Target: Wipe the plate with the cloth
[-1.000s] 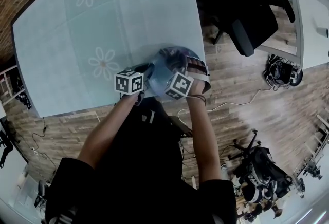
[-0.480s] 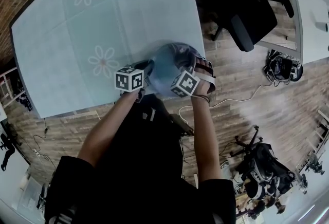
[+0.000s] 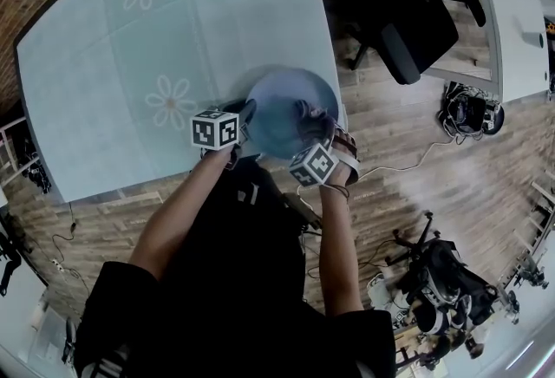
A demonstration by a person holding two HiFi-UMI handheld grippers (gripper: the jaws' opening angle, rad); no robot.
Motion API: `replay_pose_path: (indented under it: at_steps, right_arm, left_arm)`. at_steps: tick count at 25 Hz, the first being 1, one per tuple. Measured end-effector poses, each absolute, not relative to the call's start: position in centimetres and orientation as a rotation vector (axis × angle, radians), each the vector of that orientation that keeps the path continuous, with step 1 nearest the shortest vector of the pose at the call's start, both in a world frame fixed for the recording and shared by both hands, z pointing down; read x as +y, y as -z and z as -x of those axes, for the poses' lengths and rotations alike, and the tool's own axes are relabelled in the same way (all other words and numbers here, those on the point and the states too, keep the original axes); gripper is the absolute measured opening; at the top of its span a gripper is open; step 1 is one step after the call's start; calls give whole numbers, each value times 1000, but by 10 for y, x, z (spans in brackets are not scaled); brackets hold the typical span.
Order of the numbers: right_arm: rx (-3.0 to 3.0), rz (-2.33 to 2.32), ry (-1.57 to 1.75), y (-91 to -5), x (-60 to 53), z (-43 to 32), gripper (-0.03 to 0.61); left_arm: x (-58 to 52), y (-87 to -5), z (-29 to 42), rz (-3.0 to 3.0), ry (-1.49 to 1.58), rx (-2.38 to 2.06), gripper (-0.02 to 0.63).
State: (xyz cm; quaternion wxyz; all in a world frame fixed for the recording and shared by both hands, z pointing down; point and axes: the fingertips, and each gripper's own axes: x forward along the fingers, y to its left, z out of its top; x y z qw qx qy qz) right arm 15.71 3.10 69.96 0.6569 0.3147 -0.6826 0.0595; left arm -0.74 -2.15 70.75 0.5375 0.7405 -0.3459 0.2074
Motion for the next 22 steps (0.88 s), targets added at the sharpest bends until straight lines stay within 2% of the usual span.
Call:
replay_pose_path:
  at_steps: [13,22]
  right_arm:
    - [-1733,-662,-426,-700,82,-74,57]
    - [-1891,-904,-627,-679,74,-76,57]
  left_arm:
    - [-22,-708,8,-1769,-496,-849,44]
    - [-17,-706,9,-1787,-500,-796,46]
